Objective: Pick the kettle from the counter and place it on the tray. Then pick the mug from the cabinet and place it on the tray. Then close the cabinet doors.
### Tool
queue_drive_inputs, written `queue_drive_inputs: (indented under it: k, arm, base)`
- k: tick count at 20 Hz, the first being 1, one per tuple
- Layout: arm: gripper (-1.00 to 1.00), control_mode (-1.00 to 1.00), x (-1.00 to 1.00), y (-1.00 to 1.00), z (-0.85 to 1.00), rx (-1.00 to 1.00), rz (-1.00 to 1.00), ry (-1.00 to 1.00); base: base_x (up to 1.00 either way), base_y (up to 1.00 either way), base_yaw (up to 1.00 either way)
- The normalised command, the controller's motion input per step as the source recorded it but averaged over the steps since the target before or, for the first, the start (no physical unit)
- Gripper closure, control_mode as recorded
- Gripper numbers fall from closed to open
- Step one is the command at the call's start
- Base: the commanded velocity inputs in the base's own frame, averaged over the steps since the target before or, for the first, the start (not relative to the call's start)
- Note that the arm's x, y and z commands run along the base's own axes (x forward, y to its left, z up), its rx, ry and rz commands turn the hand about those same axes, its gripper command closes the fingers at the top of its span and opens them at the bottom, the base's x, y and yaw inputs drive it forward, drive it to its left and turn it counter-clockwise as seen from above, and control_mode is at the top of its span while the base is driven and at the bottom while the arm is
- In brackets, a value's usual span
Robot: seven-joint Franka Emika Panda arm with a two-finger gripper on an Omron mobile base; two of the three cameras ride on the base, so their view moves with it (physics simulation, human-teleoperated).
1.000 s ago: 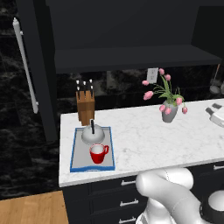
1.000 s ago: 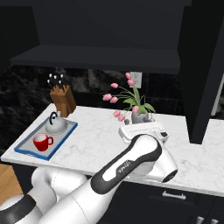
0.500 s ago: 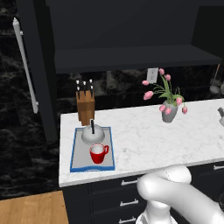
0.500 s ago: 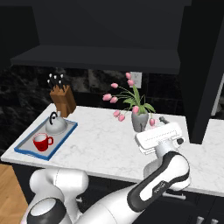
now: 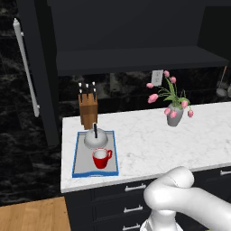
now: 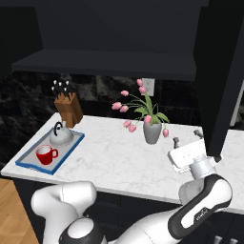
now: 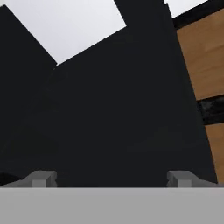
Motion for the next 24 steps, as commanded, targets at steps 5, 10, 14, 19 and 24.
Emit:
queue_drive_inputs:
  k: [5, 10, 14, 19, 24]
  arm:
    - [-1.0, -1.0, 0.0, -0.5, 0.05, 0.0, -0.06, 0.01]
    - [-1.0, -1.0, -0.16, -0.36, 0.26, -0.01, -0.05, 0.0]
    - [-1.0, -1.0, -0.31, -0.04, 0.44, -0.07, -0.01, -0.08]
    - [-1.0, -1.0, -0.25, 0.06, 0.54, -0.18, 0.0, -0.14]
    - [-1.0, -1.0, -0.1, 0.39, 0.71, -0.24, 0.0, -0.18]
  base:
    - [0.0, 0.0, 0.0]
    - [0.0, 0.0, 0.0]
    - [0.0, 0.0, 0.0]
    - [0.0, 0.0, 0.0]
    - [0.0, 0.0, 0.0]
